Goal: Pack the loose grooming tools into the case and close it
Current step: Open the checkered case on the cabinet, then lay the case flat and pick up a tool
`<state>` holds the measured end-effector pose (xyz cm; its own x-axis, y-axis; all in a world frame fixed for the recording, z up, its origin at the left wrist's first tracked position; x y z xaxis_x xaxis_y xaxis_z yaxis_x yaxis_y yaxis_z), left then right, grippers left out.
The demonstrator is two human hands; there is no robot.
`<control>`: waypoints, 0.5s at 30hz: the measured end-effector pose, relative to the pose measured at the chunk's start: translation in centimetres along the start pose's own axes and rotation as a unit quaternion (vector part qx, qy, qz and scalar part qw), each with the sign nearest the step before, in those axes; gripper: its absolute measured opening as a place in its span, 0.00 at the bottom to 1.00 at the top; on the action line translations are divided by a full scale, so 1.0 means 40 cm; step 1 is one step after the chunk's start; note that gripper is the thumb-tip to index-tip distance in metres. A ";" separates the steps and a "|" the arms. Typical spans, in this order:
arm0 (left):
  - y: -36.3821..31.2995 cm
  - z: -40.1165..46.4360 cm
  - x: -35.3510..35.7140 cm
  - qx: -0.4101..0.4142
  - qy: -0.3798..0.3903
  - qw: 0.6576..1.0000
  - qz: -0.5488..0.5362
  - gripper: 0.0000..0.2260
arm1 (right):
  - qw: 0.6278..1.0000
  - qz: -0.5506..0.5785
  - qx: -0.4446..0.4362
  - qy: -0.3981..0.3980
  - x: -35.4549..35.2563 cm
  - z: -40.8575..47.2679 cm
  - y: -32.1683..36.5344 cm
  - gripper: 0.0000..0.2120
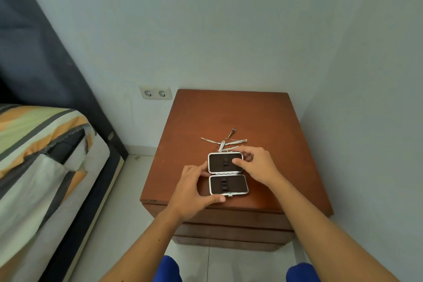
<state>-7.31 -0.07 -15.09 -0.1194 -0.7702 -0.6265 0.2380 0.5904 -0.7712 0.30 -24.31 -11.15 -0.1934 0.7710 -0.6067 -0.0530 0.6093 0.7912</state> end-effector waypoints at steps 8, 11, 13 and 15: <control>-0.014 -0.002 -0.016 0.011 0.032 0.997 0.067 0.42 | 0.999 0.014 -0.002 -0.033 0.010 -0.016 -0.015 0.16; -0.024 -0.005 -0.025 0.016 0.058 0.994 0.090 0.42 | 1.000 0.002 -0.012 -0.027 0.009 -0.024 -0.012 0.17; -0.031 -0.011 -0.027 0.028 0.058 0.992 0.109 0.41 | 1.000 0.003 -0.014 -0.021 0.008 -0.027 -0.008 0.18; -0.040 -0.022 -0.024 0.046 0.040 0.988 0.139 0.39 | 1.000 0.018 -0.005 -0.016 0.009 -0.026 -0.002 0.19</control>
<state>-8.43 -0.08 -13.36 -0.1124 -0.5573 -0.8227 0.3577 0.7497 -0.5567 -0.79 -24.26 -11.34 -0.1630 0.7985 -0.5795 -0.0569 0.5787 0.8135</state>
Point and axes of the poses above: each hand's wrist, its own z-axis towards the middle knuckle, its own x-axis out of the palm, y = z × x, the point moved 1 cm from there along z, towards the middle knuckle, and after that the axes turned 4 degrees about y, right-handed, at the moved point
